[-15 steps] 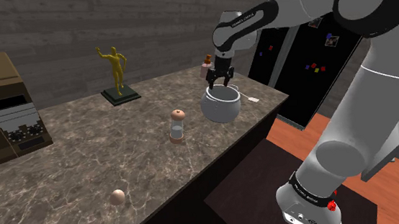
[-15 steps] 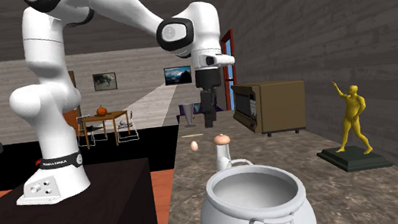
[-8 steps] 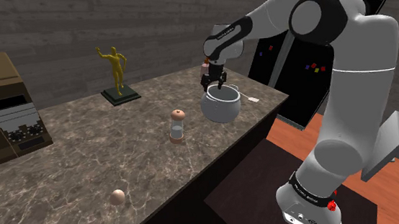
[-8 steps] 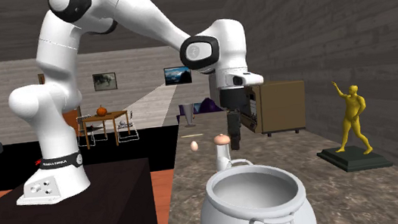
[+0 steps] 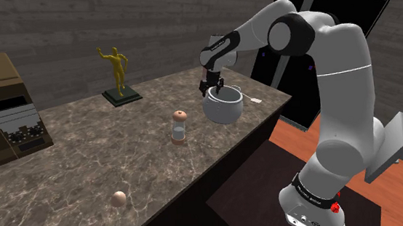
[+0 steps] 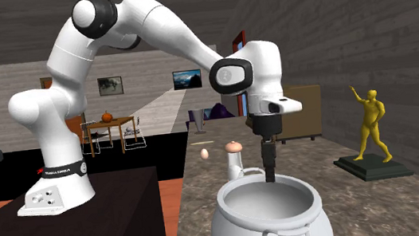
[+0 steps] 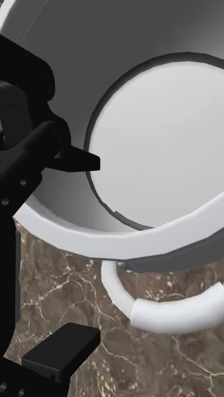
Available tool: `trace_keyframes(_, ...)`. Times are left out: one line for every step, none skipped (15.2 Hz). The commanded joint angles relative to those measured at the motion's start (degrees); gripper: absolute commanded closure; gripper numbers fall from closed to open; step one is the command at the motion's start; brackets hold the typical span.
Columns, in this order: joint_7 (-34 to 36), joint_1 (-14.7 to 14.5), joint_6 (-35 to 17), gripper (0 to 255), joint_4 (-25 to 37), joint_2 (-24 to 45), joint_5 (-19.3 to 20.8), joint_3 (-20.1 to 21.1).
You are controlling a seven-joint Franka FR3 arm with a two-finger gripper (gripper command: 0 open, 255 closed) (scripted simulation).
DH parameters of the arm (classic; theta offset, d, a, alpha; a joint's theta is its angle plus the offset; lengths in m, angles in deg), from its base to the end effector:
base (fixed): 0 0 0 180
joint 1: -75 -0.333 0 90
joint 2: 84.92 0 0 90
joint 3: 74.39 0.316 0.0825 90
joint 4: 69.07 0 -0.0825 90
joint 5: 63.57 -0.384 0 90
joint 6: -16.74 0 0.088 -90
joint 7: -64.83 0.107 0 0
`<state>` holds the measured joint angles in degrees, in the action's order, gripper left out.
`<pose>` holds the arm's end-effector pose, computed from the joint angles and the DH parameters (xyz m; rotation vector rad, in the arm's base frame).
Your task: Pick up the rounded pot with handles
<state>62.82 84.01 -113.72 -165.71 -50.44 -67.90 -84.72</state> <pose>0.6444 -0.2104 0.2538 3.0585 -0.4945 -0.0138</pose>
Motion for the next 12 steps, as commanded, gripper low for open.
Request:
trace_keyframes(-0.1,0.2,-1.0,0,0.1,1.1,-0.2,0.1)
trace_keyframes(-0.2,0.2,-1.5,0,0.1,1.6,-0.3,0.2)
trace_keyframes(-0.2,0.3,-2.0,0,0.0,2.1,-0.3,0.2)
trace_keyframes(-0.2,0.3,-2.5,0,0.0,2.6,-0.4,0.3)
trace_keyframes(-0.2,0.3,-2.8,0,0.0,2.8,-0.5,0.3)
trace_keyframes(-0.2,0.3,-2.8,0,0.0,2.9,-0.5,0.3)
trace_keyframes(-0.2,0.3,-2.9,255,-0.1,2.8,-0.5,0.3)
trace_keyframes(-0.2,0.3,-2.8,255,0.1,2.9,-0.5,0.4)
trace_keyframes(-0.2,0.3,-2.8,255,0.1,2.9,-0.5,0.4)
trace_keyframes(-0.2,0.3,-2.8,255,0.1,2.9,-0.5,0.4)
trace_keyframes(-0.2,0.3,-2.8,255,0.1,2.9,-0.5,0.4)
trace_keyframes(-0.2,0.3,-2.8,255,0.1,2.8,-0.5,0.4)
